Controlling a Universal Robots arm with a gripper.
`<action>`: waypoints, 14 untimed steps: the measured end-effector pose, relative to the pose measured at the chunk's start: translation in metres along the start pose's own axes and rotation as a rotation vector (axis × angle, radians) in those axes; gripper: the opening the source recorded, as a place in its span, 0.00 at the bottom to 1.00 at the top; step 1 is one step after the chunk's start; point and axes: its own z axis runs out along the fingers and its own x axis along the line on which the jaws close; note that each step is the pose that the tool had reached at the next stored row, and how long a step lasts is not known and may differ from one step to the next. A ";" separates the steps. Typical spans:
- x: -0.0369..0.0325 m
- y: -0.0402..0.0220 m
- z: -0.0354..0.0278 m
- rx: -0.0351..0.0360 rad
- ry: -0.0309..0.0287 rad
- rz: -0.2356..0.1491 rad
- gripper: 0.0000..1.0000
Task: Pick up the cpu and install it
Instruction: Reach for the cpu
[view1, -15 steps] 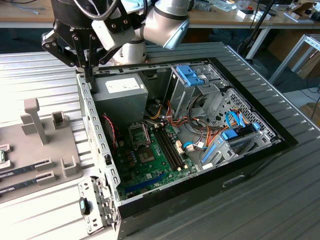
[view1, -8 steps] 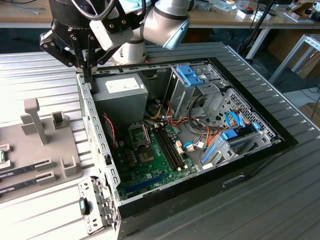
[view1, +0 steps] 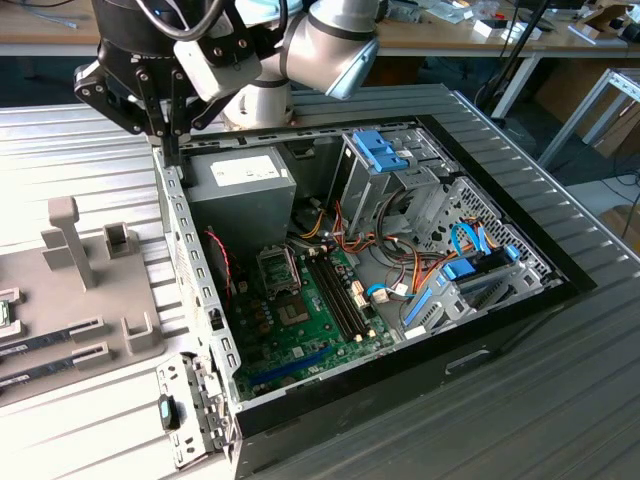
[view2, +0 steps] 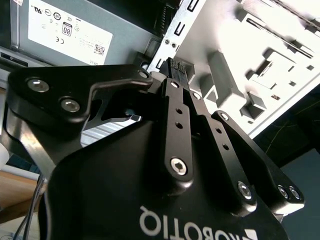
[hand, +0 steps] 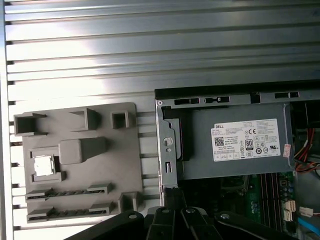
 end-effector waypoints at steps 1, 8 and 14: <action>0.0003 0.0000 0.0000 0.0000 0.0000 0.000 0.10; 0.0029 -0.0002 -0.0001 0.0000 0.0000 0.000 0.10; 0.0058 -0.0005 -0.0001 0.0000 0.0000 0.000 0.10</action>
